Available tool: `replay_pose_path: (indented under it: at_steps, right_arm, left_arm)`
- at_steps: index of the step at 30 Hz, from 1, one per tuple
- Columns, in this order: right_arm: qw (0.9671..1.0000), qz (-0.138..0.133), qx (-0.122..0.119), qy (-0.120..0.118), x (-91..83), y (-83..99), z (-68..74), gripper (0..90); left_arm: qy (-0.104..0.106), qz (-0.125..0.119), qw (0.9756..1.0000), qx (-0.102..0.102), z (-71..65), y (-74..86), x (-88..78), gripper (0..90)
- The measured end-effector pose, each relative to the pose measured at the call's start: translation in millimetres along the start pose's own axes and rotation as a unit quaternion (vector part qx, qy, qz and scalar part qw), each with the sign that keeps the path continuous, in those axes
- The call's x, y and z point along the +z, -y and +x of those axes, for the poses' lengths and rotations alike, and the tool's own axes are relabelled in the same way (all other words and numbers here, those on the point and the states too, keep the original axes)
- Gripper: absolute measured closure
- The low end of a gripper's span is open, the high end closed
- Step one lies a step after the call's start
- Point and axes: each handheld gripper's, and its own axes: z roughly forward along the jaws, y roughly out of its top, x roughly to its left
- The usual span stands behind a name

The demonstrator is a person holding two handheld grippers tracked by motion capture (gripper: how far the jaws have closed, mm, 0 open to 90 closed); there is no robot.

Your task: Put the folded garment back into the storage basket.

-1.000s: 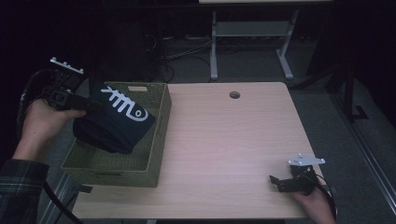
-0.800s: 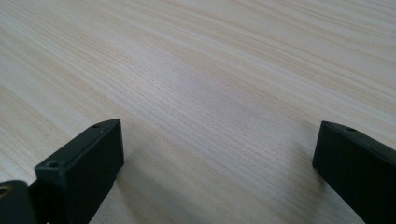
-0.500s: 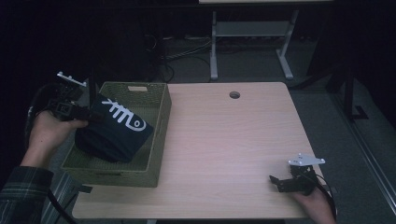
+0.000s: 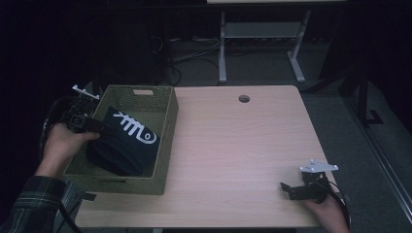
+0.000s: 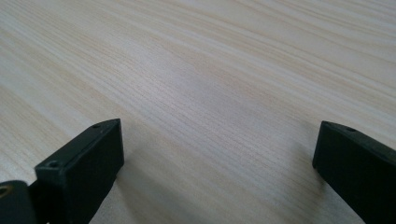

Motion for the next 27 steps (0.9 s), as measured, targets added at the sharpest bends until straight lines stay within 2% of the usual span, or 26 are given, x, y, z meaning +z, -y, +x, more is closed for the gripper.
replay_pose_path:
  at_steps: [5,8,10,17,27]
  right_arm:
    - [1.0,0.0,0.001,0.0,-0.1,0.0,0.1,1.6]
    - [1.0,0.0,0.001,0.0,-0.1,0.0,0.1,1.6]
    - [1.0,0.0,0.001,0.0,-0.1,0.0,0.2,1.7]
    - [1.0,0.001,-0.001,0.0,-0.1,0.0,-0.2,1.7]
    - [1.0,0.001,-0.001,0.0,-0.2,0.0,-0.1,1.7]
  left_arm:
    - [0.006,0.005,1.0,-0.002,1.2,0.3,10.8,70.9]
    - [0.002,0.012,0.9999,0.003,2.3,-0.1,19.1,70.7]
    - [0.0,0.016,0.9999,0.007,4.4,-0.2,25.5,70.6]
    - [-0.001,0.027,0.9996,0.0,15.6,3.3,45.6,70.3]
    - [-0.033,0.048,0.9983,0.004,30.8,14.9,65.8,69.5]
